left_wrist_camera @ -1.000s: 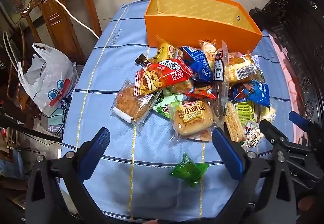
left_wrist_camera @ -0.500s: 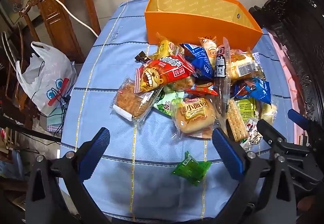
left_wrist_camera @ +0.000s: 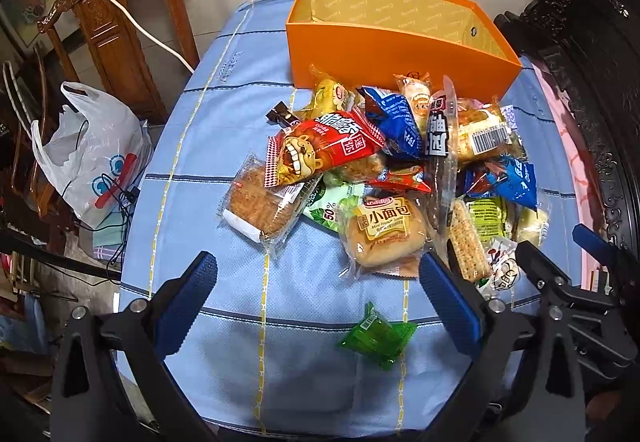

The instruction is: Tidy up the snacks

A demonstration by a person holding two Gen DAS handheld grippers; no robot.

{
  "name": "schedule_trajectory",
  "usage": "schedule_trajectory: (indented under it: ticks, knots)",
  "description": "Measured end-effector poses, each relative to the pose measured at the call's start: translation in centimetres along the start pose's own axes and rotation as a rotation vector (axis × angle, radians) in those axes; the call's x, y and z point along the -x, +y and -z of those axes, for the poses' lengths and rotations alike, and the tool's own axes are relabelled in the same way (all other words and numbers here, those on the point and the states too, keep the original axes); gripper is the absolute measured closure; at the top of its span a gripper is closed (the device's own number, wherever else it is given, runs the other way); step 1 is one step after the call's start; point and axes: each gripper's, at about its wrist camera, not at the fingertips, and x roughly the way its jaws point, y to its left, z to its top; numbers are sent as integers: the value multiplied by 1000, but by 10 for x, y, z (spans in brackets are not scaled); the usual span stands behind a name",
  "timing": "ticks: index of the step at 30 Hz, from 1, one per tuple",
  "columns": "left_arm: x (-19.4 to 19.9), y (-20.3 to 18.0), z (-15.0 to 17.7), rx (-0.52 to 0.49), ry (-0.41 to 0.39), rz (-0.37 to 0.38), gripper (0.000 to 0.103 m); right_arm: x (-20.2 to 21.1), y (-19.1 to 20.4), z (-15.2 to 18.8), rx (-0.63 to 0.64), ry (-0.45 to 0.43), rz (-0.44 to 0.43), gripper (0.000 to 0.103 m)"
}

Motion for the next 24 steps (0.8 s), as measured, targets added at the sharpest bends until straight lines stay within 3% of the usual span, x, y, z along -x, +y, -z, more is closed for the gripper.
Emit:
schedule_trajectory:
  ticks: [24]
  knots:
    - [-4,-1,1,-8,18,-1,4,-5,-1,5,-9,24,3,4]
